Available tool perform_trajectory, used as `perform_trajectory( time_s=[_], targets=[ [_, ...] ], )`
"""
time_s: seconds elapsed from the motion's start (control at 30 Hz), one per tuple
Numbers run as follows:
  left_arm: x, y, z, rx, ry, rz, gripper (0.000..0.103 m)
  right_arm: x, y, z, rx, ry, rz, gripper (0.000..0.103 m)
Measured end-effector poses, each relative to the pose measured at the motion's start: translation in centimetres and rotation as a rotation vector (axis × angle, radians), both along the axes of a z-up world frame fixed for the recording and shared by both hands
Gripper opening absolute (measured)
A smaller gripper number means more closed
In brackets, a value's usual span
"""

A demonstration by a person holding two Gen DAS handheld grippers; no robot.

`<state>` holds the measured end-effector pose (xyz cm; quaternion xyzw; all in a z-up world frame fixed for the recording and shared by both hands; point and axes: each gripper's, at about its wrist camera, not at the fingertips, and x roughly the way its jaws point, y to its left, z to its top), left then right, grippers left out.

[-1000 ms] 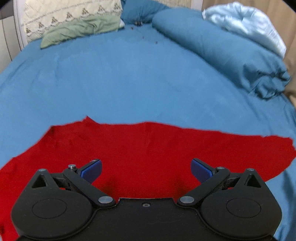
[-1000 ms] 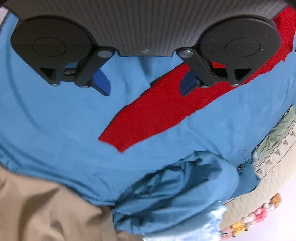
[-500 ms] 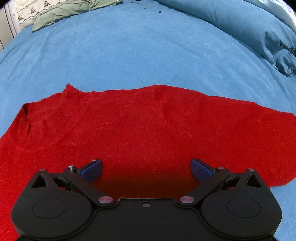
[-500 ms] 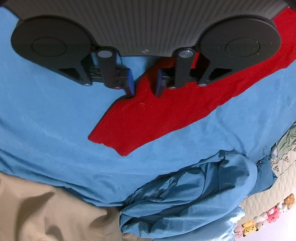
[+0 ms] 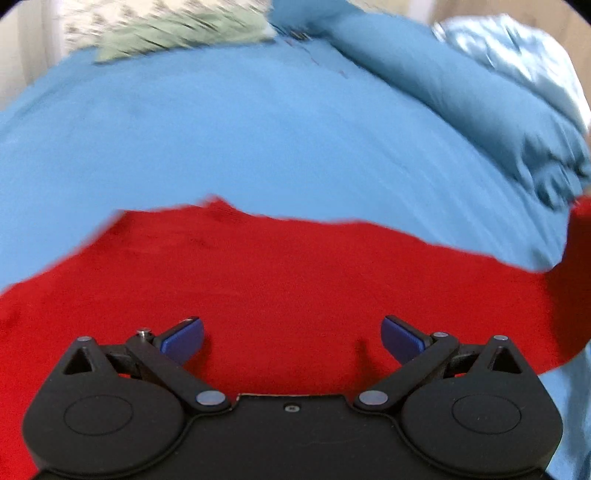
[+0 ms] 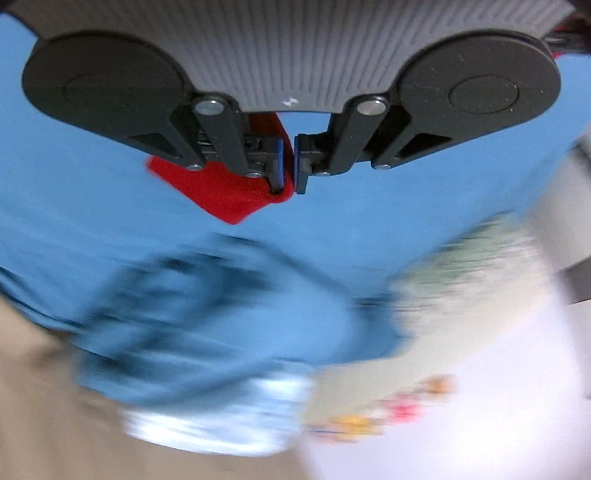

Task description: Fold small clothes

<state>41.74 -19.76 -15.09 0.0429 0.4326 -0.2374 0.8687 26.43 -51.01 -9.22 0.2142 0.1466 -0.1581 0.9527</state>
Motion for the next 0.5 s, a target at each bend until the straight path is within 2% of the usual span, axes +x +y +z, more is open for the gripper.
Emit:
perform_trajectory(
  time_s=[0.1, 0.17, 0.23, 0.37, 0.43, 0.5],
  targets=[
    [-1.0, 4.0, 1.4, -0.001, -0.065, 0.073, 0.103, 3.7, 7.0, 0.4, 0.018, -0.031, 0.251, 0.020],
    [-1.4, 6.2, 1.7, 0.015, -0.094, 0.132, 0.103, 6.4, 11.6, -1.6, 0.020, 0.019, 0.384, 0.020],
    [-2.2, 8.2, 1.7, 0.021, -0.107, 0.178, 0.103, 8.5, 15.7, -5.1, 0.011, 0.105, 0.465, 0.020],
    [-2.7, 10.4, 0.7, 0.015, -0.093, 0.201, 0.103, 10.7, 20.2, -11.5, 0.031, 0.260, 0.525, 0.020],
    [-2.9, 10.4, 0.2, 0.025, -0.078, 0.199, 0.103, 10.5, 21.3, -12.4, -0.005, 0.284, 0.526, 0.021],
    [-2.6, 10.1, 0.2, 0.019, -0.068, 0.194, 0.103, 10.0, 21.9, -12.2, -0.041, 0.289, 0.536, 0.024]
  ],
)
